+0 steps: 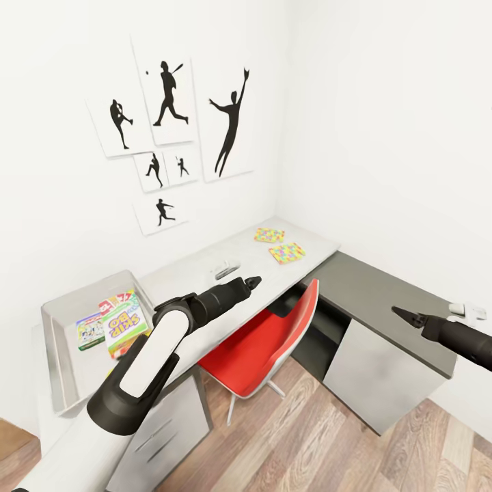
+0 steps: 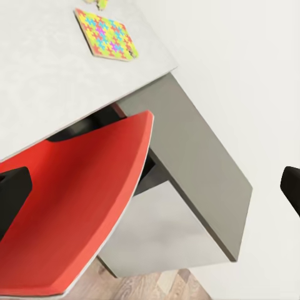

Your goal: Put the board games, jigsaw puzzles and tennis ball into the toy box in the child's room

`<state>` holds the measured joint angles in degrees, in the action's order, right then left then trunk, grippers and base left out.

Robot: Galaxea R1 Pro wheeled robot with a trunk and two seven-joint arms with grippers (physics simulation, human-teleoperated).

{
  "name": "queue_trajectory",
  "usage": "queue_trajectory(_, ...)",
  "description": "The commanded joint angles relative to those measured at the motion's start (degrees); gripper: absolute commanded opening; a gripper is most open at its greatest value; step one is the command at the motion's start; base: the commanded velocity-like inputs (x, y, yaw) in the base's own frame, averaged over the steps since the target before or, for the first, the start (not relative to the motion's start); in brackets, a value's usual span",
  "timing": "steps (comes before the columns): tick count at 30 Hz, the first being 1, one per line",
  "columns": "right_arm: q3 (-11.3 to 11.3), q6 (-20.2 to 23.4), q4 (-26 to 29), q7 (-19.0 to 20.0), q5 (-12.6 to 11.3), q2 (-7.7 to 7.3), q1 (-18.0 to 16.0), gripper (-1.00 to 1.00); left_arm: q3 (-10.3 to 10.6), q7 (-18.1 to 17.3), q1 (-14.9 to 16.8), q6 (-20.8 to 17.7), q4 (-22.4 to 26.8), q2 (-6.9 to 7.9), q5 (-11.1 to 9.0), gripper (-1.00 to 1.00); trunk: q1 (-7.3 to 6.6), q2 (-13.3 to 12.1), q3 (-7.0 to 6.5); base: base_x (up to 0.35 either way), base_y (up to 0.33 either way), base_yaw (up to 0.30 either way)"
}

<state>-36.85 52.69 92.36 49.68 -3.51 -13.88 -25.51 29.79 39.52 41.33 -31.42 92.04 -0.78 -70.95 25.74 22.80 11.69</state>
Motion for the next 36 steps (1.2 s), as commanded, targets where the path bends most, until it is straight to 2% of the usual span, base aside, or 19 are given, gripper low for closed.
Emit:
queue_trajectory(1,-0.04,0.46,0.01,-0.12,-0.35,-0.01,-0.06,1.0,0.01,0.55,0.07,-0.05,0.07,-0.01,-0.45,1.0,0.05,0.12,0.11,0.15,-0.032,-0.013)
queue_trajectory(18,0.04,0.46,0.01,-0.48,-0.35,0.0,-0.07,1.0,0.01,0.64,0.07,-0.05,0.07,-0.01,-0.25,1.0,0.05,0.12,0.04,0.272,-0.095,-0.021)
queue_trajectory(26,0.1,0.52,0.01,-0.53,-0.35,0.0,-0.07,1.0,0.01,0.64,0.07,-0.05,0.07,-0.01,-0.25,1.0,0.05,0.12,-0.1,0.262,-0.177,-0.198)
queue_trajectory(36,0.13,0.51,0.01,-0.55,-0.35,0.06,-0.07,1.0,-0.09,0.7,0.07,-0.05,0.07,0.09,-0.21,1.0,0.05,0.12,-0.34,0.081,-0.06,-0.261)
